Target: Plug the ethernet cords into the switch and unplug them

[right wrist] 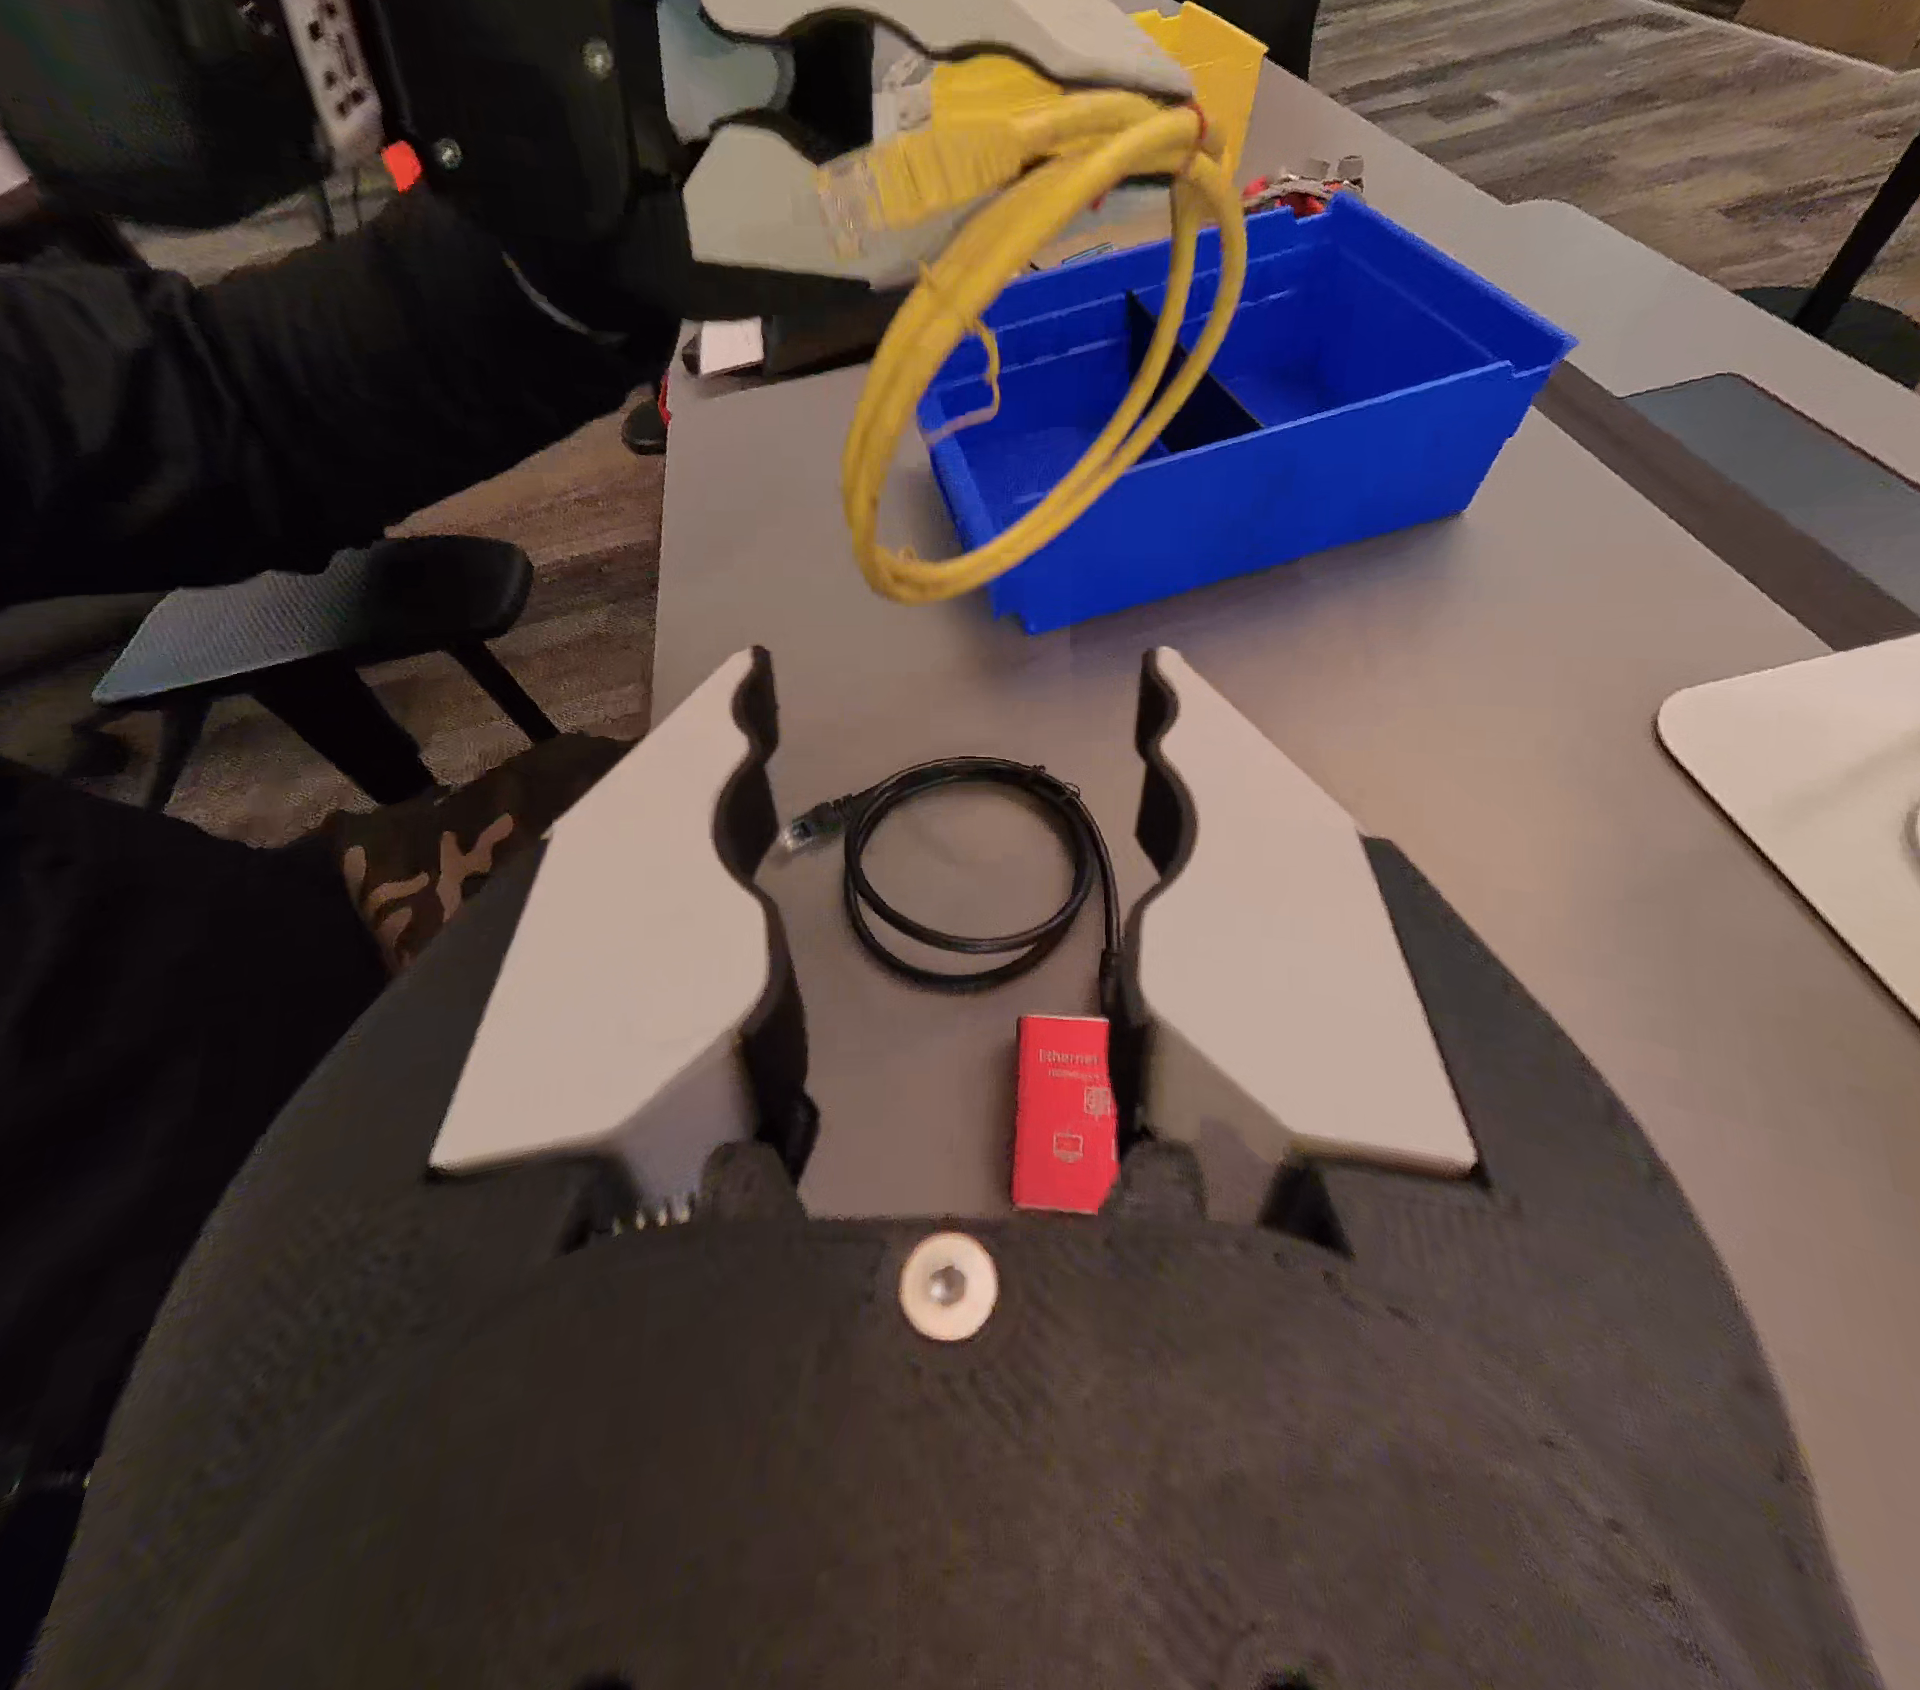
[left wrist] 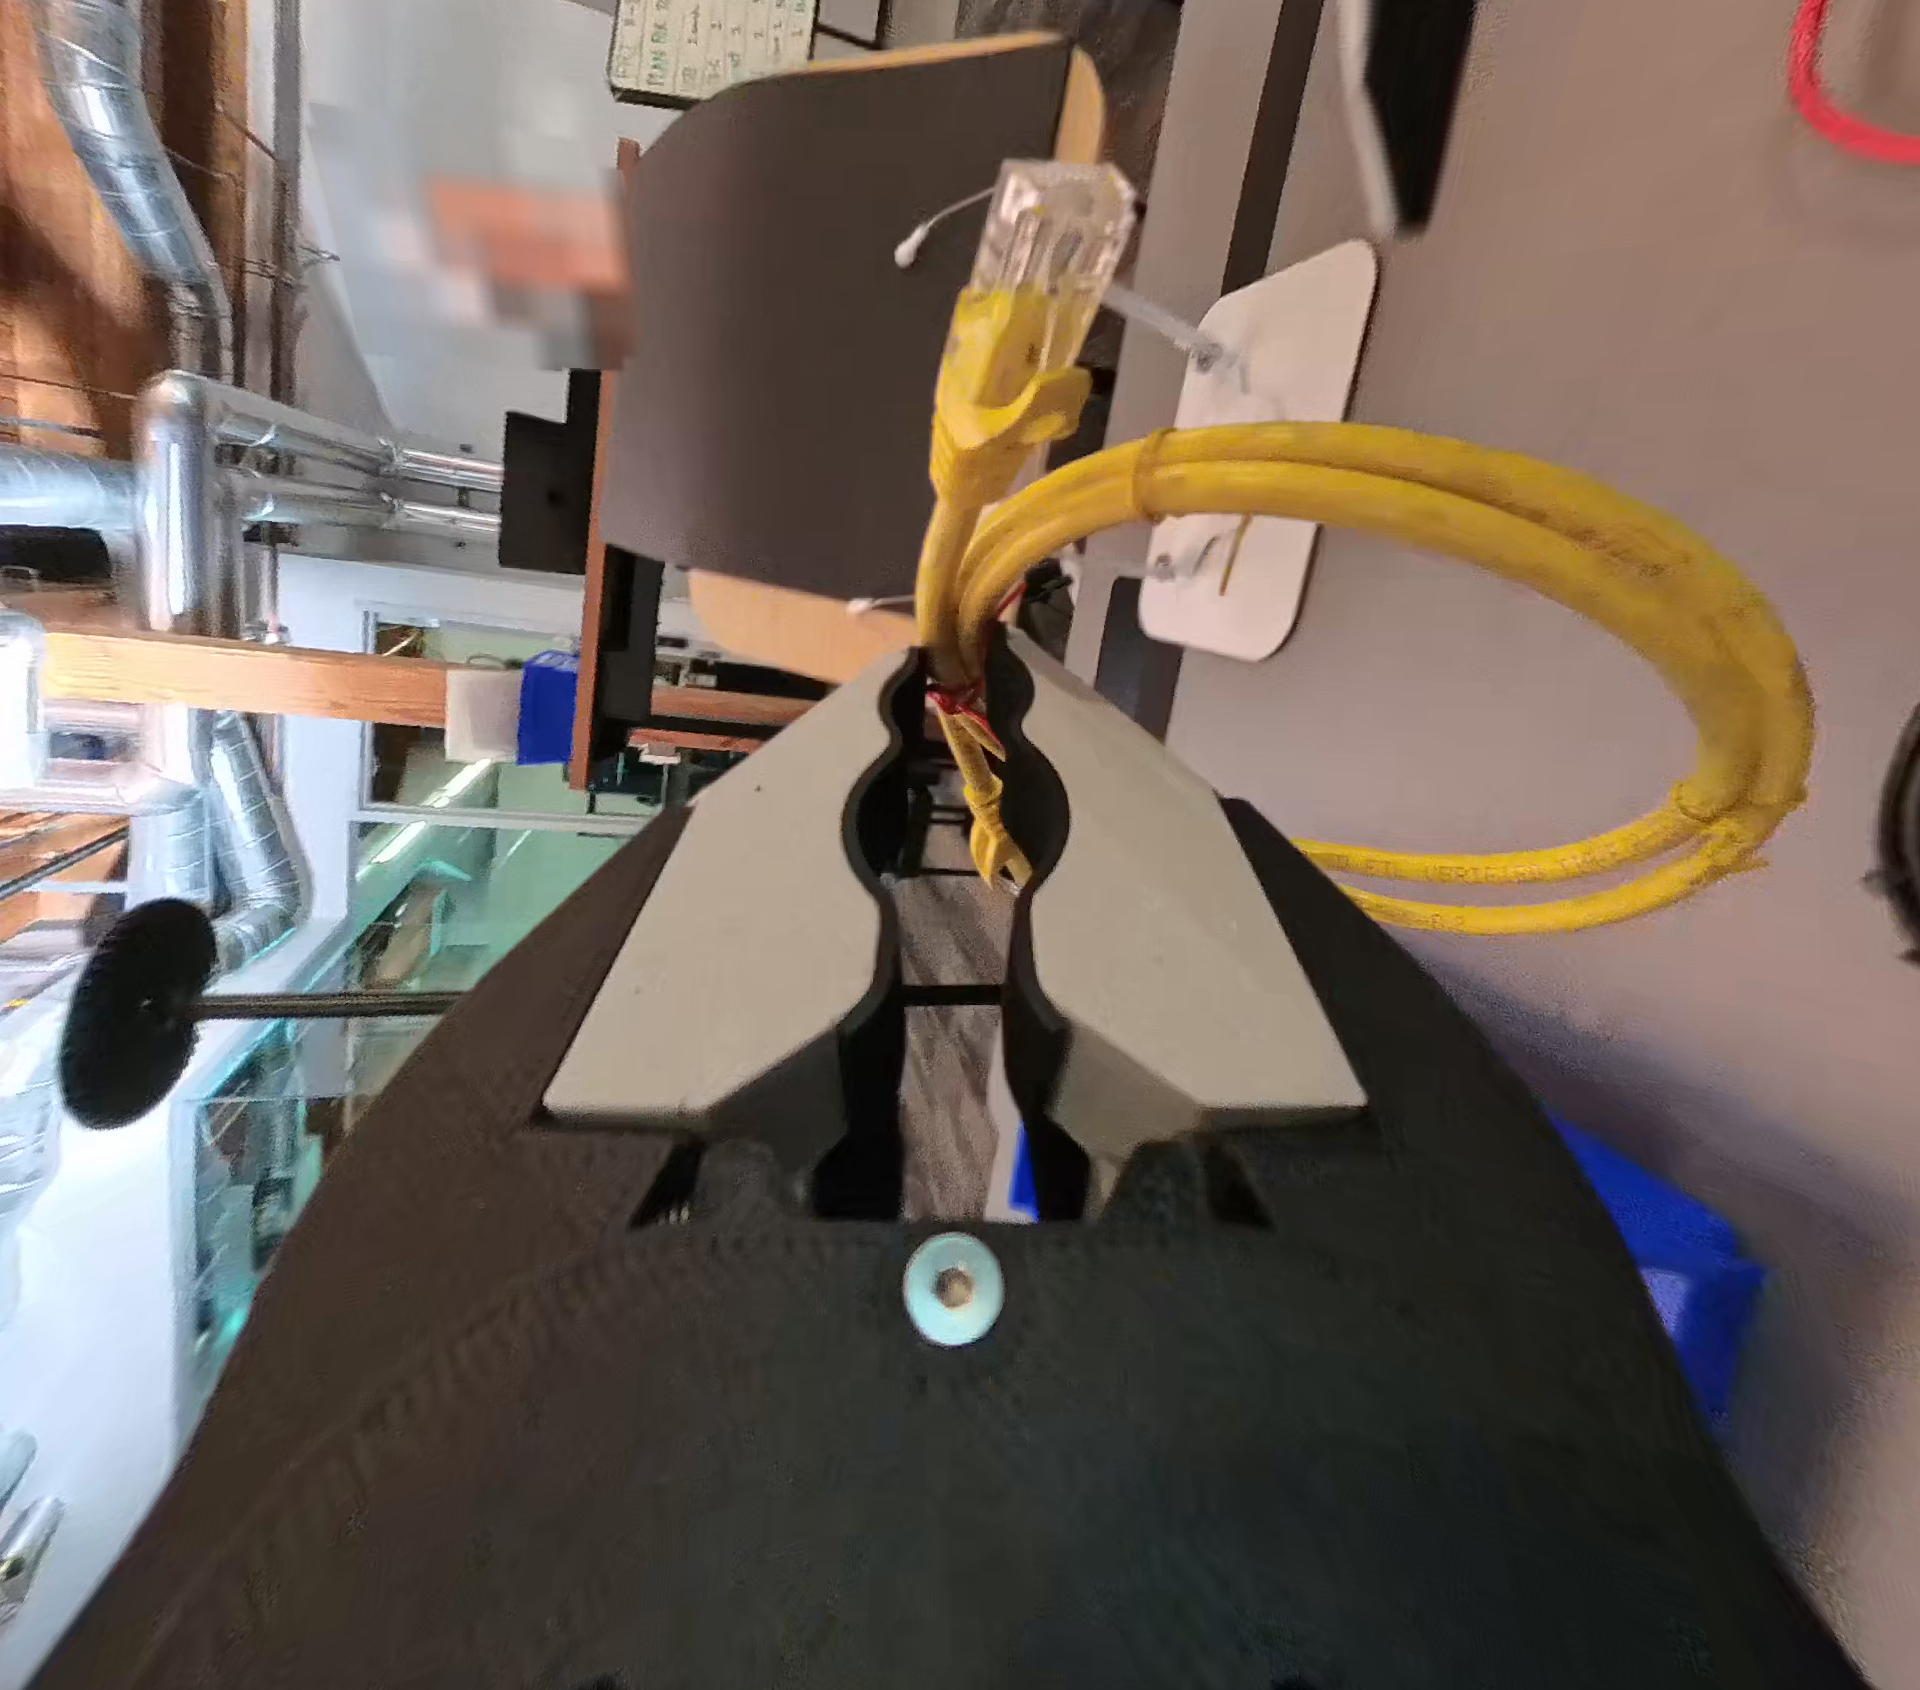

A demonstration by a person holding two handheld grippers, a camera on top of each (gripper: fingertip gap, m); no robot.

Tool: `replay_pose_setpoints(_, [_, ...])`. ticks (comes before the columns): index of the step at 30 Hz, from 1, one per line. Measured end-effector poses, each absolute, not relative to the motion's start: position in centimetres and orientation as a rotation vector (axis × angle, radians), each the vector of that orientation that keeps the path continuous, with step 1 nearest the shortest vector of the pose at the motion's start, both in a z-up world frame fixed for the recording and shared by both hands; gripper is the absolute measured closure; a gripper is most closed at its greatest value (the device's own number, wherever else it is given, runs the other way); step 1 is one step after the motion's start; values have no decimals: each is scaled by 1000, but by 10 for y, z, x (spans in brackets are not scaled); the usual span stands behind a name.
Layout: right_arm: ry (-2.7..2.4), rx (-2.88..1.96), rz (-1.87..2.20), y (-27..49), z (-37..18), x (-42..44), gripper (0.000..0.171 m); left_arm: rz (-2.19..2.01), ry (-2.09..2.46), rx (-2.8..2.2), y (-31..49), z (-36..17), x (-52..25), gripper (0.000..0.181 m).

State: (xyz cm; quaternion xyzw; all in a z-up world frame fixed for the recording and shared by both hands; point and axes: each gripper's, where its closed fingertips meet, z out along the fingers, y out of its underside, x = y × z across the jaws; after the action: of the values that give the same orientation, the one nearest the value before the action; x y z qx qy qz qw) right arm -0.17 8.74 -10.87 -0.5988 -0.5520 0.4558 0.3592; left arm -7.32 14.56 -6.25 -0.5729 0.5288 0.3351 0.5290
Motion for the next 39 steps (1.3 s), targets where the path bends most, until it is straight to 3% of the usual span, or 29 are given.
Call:
replay_pose_setpoints(2, [-1401,-1550,1210,86,-108,-6,93,762,1279,-1351,150,-66,-53,173])
replay_pose_setpoints(7, [-1407,-1582,1244,83,-118,-11,94,710,1318,-1341,157,-75,-12,173])
replay_pose_setpoints(10, [-1421,-1586,1221,85,-124,-10,117,676,1335,-1325,158,-77,8,173])
replay_pose_setpoints(12, [-1450,-1565,1226,82,-124,-8,150,702,1328,-1317,162,-74,11,173])
replay_pose_setpoints(15, [-1461,-1534,1231,81,-120,-4,171,636,1307,-1338,166,-72,13,172])
replay_pose_setpoints(20, [-1487,-1485,1224,83,-112,10,171,541,1274,-1332,164,-63,16,169])
replay_pose_setpoints(29, [-1583,-1406,1324,75,-105,43,171,-39,1269,-1426,140,-59,12,131])
replay_pose_setpoints(31, [-1591,-1398,1362,73,-104,49,171,-203,1265,-1449,132,-62,9,136])
replay_pose_setpoints(39, [-1718,-1337,1445,56,-106,81,171,-544,1238,-1536,139,-88,10,125])
